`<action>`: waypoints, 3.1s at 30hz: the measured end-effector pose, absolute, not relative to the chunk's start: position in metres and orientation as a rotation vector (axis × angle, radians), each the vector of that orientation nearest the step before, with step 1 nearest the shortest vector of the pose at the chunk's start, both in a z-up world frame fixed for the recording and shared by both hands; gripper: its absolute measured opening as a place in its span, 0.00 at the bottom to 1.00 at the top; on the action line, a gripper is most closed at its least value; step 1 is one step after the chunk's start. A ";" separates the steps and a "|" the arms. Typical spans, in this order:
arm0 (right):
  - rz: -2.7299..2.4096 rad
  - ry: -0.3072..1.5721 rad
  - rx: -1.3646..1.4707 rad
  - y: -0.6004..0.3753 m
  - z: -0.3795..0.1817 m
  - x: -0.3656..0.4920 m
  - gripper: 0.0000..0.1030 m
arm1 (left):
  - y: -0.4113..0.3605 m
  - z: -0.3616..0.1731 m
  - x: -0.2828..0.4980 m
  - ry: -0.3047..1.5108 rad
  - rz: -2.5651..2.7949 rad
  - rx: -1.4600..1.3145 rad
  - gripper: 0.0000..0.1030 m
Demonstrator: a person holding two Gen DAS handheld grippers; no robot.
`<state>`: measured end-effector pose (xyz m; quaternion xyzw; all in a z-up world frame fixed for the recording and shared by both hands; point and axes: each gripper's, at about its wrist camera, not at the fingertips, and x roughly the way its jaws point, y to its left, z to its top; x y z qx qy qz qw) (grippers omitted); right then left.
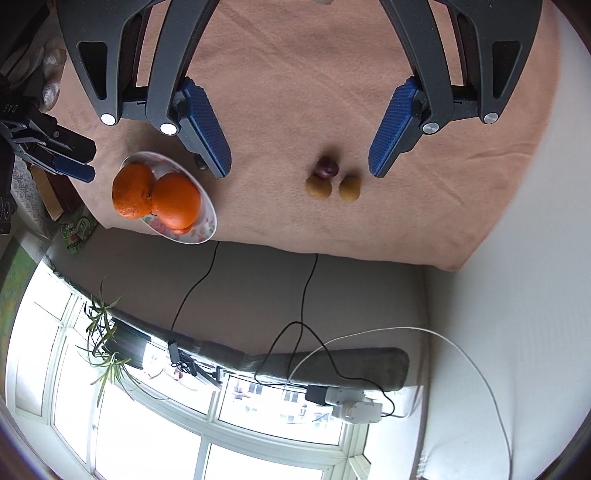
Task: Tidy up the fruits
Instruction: 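Withdraw both open grippers from the plate toward the remaining plums and brown fruits, then close the left gripper on the red plum while the right gripper grasps the dark plum, then carry the red plum with the left gripper while the right gripper carries the dark plum over the plate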
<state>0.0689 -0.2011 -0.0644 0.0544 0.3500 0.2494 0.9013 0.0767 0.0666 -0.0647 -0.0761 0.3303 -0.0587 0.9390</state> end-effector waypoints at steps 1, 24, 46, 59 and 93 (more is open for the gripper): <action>0.522 0.728 0.114 -0.198 -0.066 0.068 0.89 | 0.070 -0.067 0.075 0.679 -0.113 -0.156 0.75; 0.382 0.908 0.148 -0.148 -0.130 0.103 0.57 | 0.091 -0.113 0.099 0.782 -0.212 -0.192 0.50; 0.263 0.932 0.110 -0.119 -0.141 0.133 0.45 | 0.098 -0.138 0.148 0.872 -0.293 -0.160 0.37; 0.233 0.924 0.095 -0.114 -0.142 0.141 0.41 | 0.094 -0.141 0.160 0.880 -0.305 -0.128 0.34; 0.284 0.904 0.146 -0.123 -0.140 0.128 0.27 | 0.080 -0.127 0.150 0.839 -0.303 -0.110 0.22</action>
